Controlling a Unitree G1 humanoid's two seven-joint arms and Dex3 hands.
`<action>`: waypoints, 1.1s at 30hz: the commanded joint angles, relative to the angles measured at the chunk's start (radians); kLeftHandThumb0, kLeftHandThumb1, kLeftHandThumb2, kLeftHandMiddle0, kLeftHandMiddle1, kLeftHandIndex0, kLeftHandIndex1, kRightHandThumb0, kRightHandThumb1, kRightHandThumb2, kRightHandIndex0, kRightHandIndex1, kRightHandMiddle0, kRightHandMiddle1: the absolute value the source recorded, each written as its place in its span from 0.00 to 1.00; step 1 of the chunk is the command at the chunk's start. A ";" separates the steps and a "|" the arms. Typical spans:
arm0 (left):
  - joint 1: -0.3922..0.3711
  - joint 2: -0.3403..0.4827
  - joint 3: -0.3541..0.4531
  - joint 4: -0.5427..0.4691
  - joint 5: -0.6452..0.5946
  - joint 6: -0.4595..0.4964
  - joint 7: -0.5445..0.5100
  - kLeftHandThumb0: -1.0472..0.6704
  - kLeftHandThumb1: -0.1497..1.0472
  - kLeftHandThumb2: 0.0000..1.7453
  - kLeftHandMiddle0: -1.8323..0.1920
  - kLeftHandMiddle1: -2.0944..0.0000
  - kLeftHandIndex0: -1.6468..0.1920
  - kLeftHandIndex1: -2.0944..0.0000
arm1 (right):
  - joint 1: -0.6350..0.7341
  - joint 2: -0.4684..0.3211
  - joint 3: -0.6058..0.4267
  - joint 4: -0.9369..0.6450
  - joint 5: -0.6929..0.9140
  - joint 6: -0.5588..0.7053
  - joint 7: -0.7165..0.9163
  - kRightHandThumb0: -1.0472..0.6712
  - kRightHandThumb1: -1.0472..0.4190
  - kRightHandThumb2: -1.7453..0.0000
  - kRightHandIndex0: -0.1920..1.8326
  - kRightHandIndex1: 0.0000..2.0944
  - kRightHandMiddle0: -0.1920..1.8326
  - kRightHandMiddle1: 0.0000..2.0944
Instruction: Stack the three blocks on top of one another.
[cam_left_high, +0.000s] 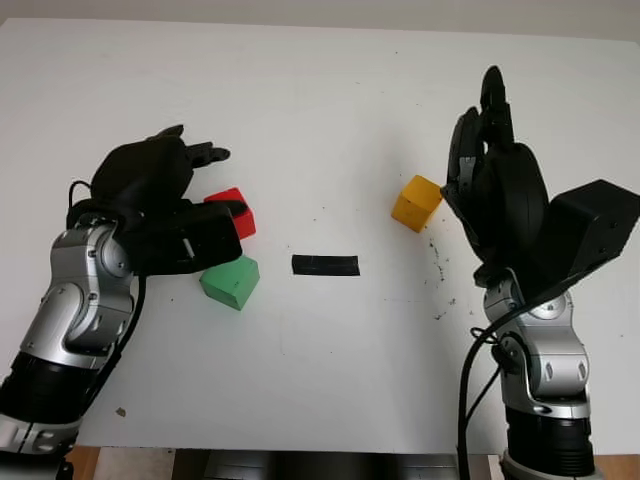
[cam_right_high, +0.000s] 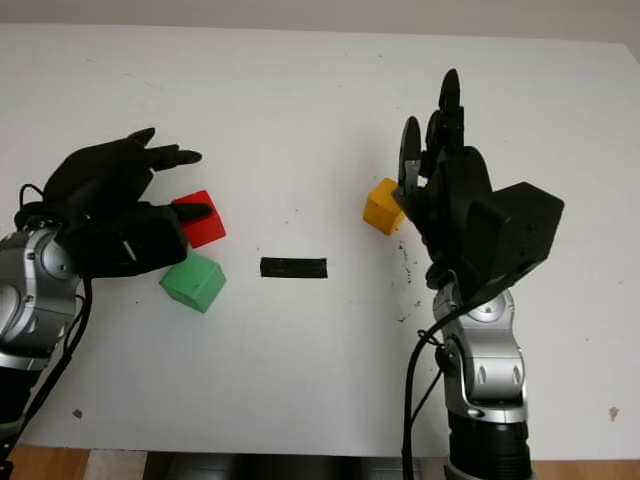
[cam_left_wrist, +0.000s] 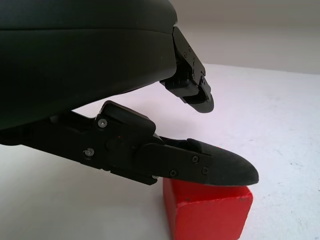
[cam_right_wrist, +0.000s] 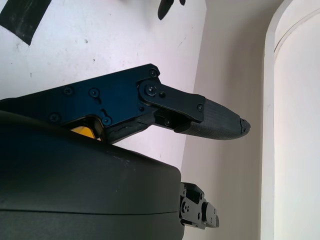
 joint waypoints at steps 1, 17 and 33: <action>-0.012 0.018 -0.008 -0.006 0.006 -0.002 -0.020 0.06 1.00 0.14 0.87 0.98 0.67 0.91 | 0.013 0.002 0.000 0.000 -0.003 -0.014 -0.004 0.22 0.00 0.60 0.00 0.00 0.00 0.00; 0.004 0.059 0.012 -0.150 -0.001 0.059 -0.228 0.02 1.00 0.17 0.91 0.98 0.73 0.95 | 0.009 0.018 0.005 0.007 -0.014 -0.005 -0.020 0.22 0.00 0.61 0.00 0.00 0.00 0.00; 0.001 0.040 -0.069 -0.067 0.227 0.064 -0.105 0.05 1.00 0.12 0.90 0.97 0.69 0.95 | 0.022 0.021 0.007 -0.014 -0.005 0.012 -0.010 0.23 0.00 0.61 0.00 0.00 0.00 0.00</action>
